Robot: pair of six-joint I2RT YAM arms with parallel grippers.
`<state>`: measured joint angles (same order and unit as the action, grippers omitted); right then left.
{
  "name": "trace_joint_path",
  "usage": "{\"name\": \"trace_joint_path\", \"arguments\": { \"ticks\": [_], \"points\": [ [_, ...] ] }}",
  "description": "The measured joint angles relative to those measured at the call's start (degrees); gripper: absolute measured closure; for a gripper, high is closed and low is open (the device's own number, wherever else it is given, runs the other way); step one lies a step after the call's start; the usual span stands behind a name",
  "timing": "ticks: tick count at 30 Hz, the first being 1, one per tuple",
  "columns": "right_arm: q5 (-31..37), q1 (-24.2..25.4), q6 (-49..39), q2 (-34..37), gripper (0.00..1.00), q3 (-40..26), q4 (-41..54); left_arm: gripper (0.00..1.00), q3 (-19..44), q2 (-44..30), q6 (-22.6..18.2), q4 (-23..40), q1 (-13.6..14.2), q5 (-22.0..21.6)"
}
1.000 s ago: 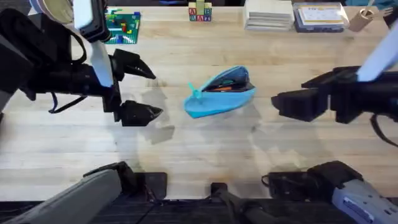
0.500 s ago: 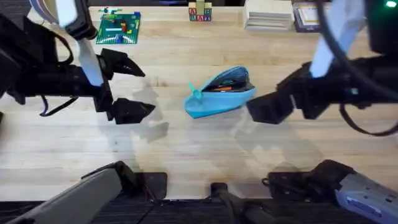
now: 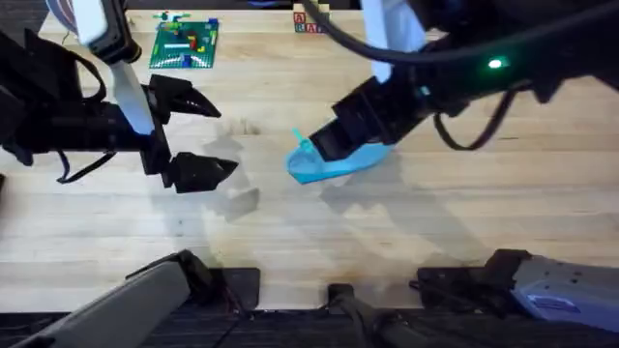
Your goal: Unzip the bag, pick up the pens from the table one at a time and place them inside, then zip the bag closed.
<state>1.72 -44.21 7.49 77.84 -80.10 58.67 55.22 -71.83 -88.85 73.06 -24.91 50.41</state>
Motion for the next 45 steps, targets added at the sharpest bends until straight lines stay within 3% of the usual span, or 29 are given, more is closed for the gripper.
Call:
{"name": "trace_joint_path", "arguments": {
  "ticks": [10, 23, 33, 45],
  "points": [
    [8.0, -6.9, 6.2, 2.4, 0.004, -0.9, -6.9, 0.007, 0.0, 0.0, -0.2, 0.0, 0.0, 0.0],
    [10.1, -7.8, 16.0, 4.3, 0.003, -1.1, -6.8, 0.007, 0.0, 0.0, -0.2, 0.0, 0.0, 0.0],
    [11.6, -9.8, 16.7, 13.0, 0.005, -1.3, -6.0, 0.006, 0.0, 0.0, -0.3, 0.0, 0.0, 0.0],
    [12.0, -11.5, 11.9, 15.3, 0.006, -1.3, -6.4, 0.007, 0.0, 0.0, -0.3, 0.0, 0.0, 0.0]
  ]
}}
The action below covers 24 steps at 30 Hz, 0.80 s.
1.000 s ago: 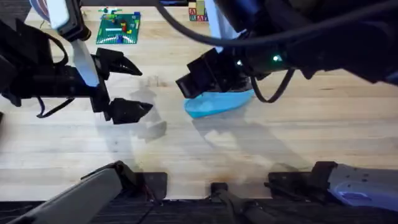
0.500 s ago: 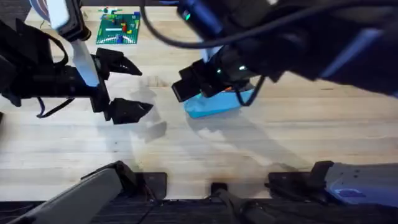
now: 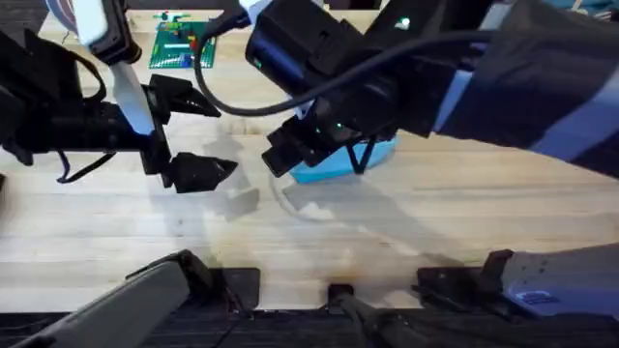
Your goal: Unzip the bag, pick up the pens from the table one at a time and place them inside, then zip the bag closed.
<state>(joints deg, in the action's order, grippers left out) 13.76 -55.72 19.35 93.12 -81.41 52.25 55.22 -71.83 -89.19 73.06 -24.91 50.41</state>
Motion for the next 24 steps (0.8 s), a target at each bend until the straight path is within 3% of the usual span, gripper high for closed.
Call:
{"name": "trace_joint_path", "arguments": {
  "ticks": [13, 23, 24],
  "points": [
    [-1.2, -0.7, -7.2, 2.0, 0.007, 0.0, -3.6, 0.007, 0.0, 0.0, 0.0, 0.0, 0.0, 0.0],
    [-1.3, -0.7, -7.7, 6.0, 0.221, 0.0, -4.4, 0.007, 0.0, 0.0, 0.0, 0.0, 0.0, 0.0],
    [-1.3, -0.7, -7.8, 6.0, 0.325, 0.0, -4.4, 0.007, 0.0, 0.0, 0.0, 0.0, 0.0, 0.0]
  ]
}}
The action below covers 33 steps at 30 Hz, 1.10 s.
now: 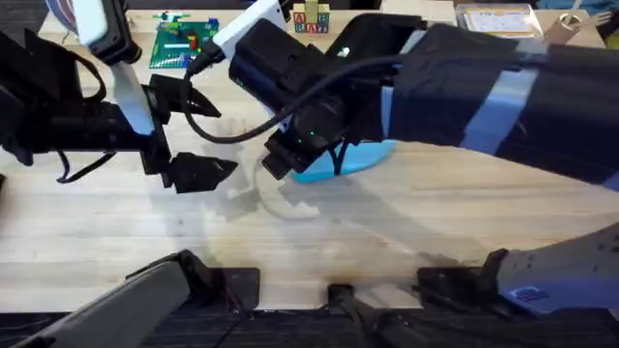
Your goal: Unzip the bag, pick up the pens from the table one at a time and place them inside, then zip the bag closed.
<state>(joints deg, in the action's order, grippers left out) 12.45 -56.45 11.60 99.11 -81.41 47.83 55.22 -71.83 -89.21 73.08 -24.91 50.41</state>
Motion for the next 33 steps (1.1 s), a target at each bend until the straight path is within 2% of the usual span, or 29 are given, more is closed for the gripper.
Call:
{"name": "trace_joint_path", "arguments": {
  "ticks": [4, 15, 16, 17, 21, 31, 33],
  "points": [
    [0.0, 0.0, -0.1, 0.0, 0.417, 0.0, 0.0, 0.007, 0.0, 0.0, 0.0, 0.0, 0.0, 0.0],
    [0.1, 0.1, -0.1, 0.0, 0.523, 0.0, -0.9, 0.007, 0.0, 0.0, 0.0, 0.7, 0.0, 0.0],
    [0.2, 0.1, -0.1, 0.0, 0.545, 0.0, -1.0, 0.007, 0.0, 0.0, 0.0, 0.7, 0.0, 0.0],
    [0.2, 0.2, -0.1, 0.0, 0.627, 0.0, -1.2, 0.007, 0.0, 0.0, 0.0, 0.7, 0.0, 0.0],
    [0.2, 0.4, -0.1, 0.0, 0.72, 0.0, -1.3, 0.007, 0.0, 0.0, 0.0, 0.7, 0.0, 0.0],
    [0.2, 0.4, -0.1, 0.0, 0.777, 0.0, 0.1, 0.007, 0.0, 0.0, 0.0, 0.7, 0.0, 0.0],
    [0.2, 0.5, -0.1, 0.0, 0.833, 0.0, 0.3, 0.008, 0.0, 0.0, 0.0, 0.7, 0.0, 0.0]
  ]
}}
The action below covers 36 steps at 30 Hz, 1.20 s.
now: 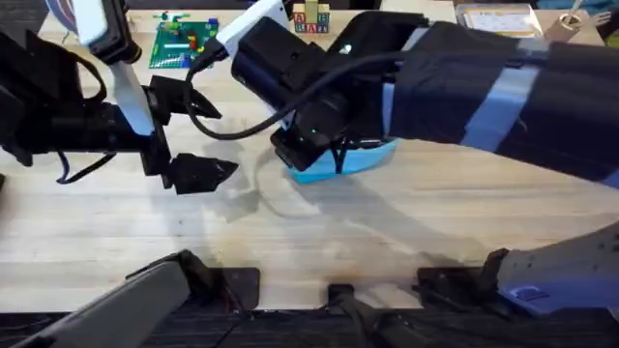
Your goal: Unzip the bag, pick up the pens from the table one at a time and place them inside, then zip the bag closed.
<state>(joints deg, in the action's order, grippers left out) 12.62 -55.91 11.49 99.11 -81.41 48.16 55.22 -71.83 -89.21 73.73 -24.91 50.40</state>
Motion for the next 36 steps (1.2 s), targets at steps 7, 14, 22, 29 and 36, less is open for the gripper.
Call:
{"name": "trace_joint_path", "arguments": {
  "ticks": [7, 14, 22, 29, 36],
  "points": [
    [-0.3, 1.0, 0.0, 0.0, 0.965, 0.0, 0.0, 0.008, 0.0, 0.0, 0.0, 0.0, 0.0, 0.0],
    [-0.7, 1.9, 0.0, 0.0, 0.97, 0.0, -0.1, 0.008, 0.0, 0.0, 0.0, 0.0, 0.0, 0.0],
    [1.4, 2.1, 0.0, -2.1, 0.97, -1.6, -0.4, 0.007, 0.0, 0.0, 0.0, 0.0, 0.0, 0.0],
    [3.7, 2.2, 0.0, -2.6, 0.97, -1.9, -0.4, 0.007, 0.0, 0.0, 0.0, 0.0, 0.0, 0.5],
    [4.1, 2.2, 0.0, -2.6, 0.97, -1.9, -0.6, 0.008, 0.0, -0.1, -2.6, 0.0, 0.0, 3.1]
  ]
}}
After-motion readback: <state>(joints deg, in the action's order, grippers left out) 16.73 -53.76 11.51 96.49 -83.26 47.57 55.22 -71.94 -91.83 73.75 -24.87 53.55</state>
